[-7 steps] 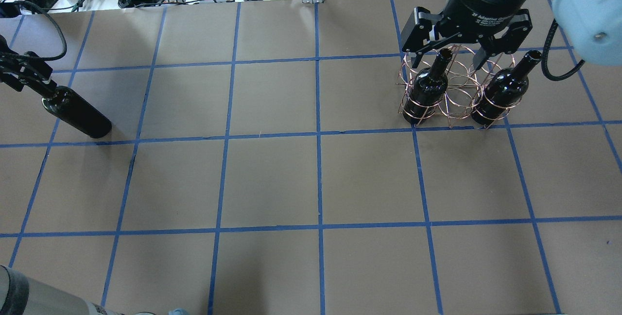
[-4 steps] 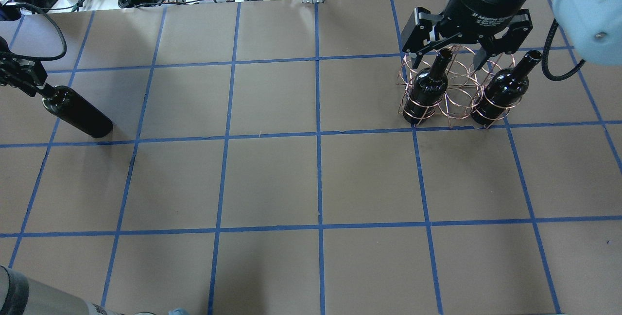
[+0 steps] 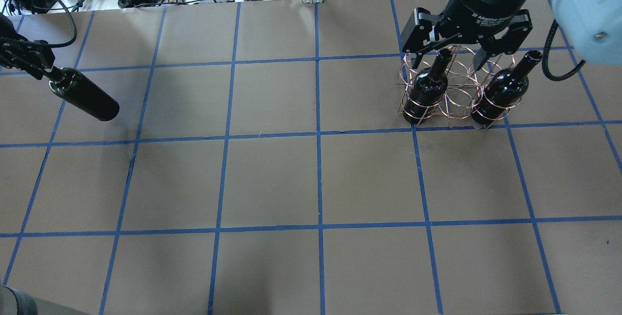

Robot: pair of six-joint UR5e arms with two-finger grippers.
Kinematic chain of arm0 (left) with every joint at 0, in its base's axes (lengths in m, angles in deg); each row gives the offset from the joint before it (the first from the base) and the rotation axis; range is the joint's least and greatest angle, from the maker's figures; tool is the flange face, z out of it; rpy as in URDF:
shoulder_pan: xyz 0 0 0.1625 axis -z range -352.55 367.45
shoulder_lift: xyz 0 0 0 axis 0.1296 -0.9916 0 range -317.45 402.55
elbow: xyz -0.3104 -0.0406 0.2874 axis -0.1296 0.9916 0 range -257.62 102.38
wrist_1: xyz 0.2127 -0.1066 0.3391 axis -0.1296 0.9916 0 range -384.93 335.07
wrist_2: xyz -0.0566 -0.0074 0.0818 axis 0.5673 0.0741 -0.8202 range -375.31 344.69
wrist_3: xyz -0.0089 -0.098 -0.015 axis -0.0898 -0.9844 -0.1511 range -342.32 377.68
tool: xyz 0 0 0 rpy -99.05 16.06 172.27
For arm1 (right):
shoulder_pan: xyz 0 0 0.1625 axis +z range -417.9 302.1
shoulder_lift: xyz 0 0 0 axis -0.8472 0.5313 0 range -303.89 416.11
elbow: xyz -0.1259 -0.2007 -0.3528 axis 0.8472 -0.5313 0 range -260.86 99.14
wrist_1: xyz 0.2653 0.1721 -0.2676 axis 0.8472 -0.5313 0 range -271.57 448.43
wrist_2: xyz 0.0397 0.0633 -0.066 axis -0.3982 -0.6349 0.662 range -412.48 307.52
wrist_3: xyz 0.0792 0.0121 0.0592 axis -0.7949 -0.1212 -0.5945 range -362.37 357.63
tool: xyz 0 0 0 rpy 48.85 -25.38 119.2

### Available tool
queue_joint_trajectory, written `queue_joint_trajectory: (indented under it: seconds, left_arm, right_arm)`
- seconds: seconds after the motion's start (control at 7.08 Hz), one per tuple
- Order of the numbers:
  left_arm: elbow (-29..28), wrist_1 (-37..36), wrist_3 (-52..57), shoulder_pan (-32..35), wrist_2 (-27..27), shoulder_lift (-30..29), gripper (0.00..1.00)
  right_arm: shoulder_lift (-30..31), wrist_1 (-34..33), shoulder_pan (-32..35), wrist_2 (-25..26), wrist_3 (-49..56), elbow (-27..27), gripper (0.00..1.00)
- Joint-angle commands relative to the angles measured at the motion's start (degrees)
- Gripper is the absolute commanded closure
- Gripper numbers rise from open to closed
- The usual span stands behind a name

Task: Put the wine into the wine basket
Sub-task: 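Lift the bottle with the left gripper and stand it upright mid-table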

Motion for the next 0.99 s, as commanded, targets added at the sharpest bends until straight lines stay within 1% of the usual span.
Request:
queue_joint_trajectory:
  seconds: [0.0,0.14,0.28,0.42,0.56,0.71,0.85]
  left_arm:
    - [0.7,0.0,-6.4,9.8,0.6,3.0,1.00]
    - [1.2,0.0,-14.4,14.1,0.7,4.0,1.00]
    - [2.5,0.1,-18.7,18.2,2.4,5.0,1.00]
    - [5.3,0.1,-23.6,21.6,3.5,6.2,1.00]
    - [8.0,0.3,-27.4,24.5,5.8,7.8,1.00]
    - [10.0,0.7,-30.6,27.7,6.0,9.5,1.00]
    - [11.2,4.1,-34.7,30.9,6.1,10.6,1.00]
  right_arm:
    - [0.0,0.0,0.0,-0.1,0.0,0.0,0.00]
    - [0.0,-0.1,0.0,-0.1,0.0,0.0,0.00]
    - [0.0,-0.1,0.0,-0.1,0.0,0.0,0.00]
    - [0.0,0.0,0.0,-0.1,0.0,0.1,0.00]
    - [0.0,0.0,0.0,0.0,0.0,0.0,0.00]
    - [0.0,0.0,0.0,-0.1,0.0,0.0,0.00]
    - [0.0,0.1,0.0,0.0,0.0,0.1,0.00]
